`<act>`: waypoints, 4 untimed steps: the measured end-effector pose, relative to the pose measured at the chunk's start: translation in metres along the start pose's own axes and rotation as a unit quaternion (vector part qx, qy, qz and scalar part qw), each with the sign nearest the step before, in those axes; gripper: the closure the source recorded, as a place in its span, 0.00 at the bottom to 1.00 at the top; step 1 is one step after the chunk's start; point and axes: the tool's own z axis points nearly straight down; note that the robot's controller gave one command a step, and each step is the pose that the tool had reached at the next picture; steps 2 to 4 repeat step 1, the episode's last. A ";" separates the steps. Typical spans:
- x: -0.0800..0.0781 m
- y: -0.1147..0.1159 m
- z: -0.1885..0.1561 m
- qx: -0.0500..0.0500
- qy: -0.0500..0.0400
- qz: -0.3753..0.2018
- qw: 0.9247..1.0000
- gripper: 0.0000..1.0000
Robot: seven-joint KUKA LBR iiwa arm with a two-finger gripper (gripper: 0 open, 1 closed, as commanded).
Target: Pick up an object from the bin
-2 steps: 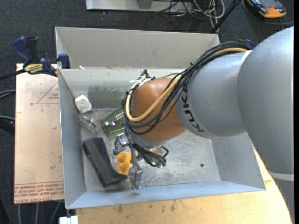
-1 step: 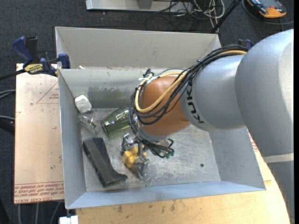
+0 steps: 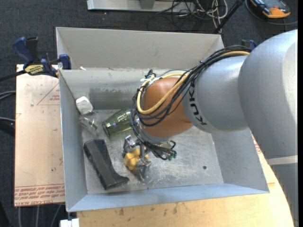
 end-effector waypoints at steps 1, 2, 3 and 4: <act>0.009 -0.006 -0.166 0.002 0.001 0.034 0.999 1.00; 0.009 -0.006 -0.166 0.002 0.001 0.034 0.999 1.00; 0.009 -0.006 -0.166 0.002 0.001 0.034 0.999 1.00; 0.009 -0.006 -0.166 0.002 0.001 0.034 0.999 1.00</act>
Offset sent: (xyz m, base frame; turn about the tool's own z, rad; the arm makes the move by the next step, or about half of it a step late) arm 0.0000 0.0000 0.0000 0.0000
